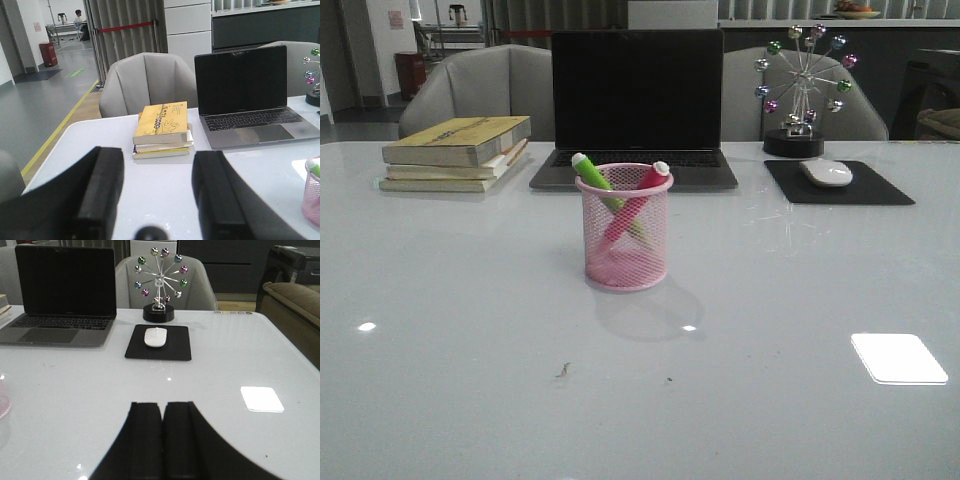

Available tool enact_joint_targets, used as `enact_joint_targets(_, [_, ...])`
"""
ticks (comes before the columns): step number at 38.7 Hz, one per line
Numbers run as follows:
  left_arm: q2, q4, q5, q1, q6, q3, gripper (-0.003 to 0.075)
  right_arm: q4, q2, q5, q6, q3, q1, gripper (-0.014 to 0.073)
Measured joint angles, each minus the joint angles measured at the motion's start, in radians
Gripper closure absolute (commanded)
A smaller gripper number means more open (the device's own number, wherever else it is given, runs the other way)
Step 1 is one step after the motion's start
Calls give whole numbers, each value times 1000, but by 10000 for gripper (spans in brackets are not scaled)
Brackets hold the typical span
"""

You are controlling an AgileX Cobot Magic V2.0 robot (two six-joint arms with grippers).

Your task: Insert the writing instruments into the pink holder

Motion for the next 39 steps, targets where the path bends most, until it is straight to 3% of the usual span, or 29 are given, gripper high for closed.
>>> enact_joint_targets(18, [0, 0, 0, 0, 0, 0, 339, -2, -148, -29, 8, 185, 32, 566])
enact_joint_targets(24, [0, 0, 0, 0, 0, 0, 339, -2, -190, -34, 8, 194, 82, 566])
enact_joint_targets(39, [0, 0, 0, 0, 0, 0, 339, -6, -208, -17, 10, 194, 86, 566])
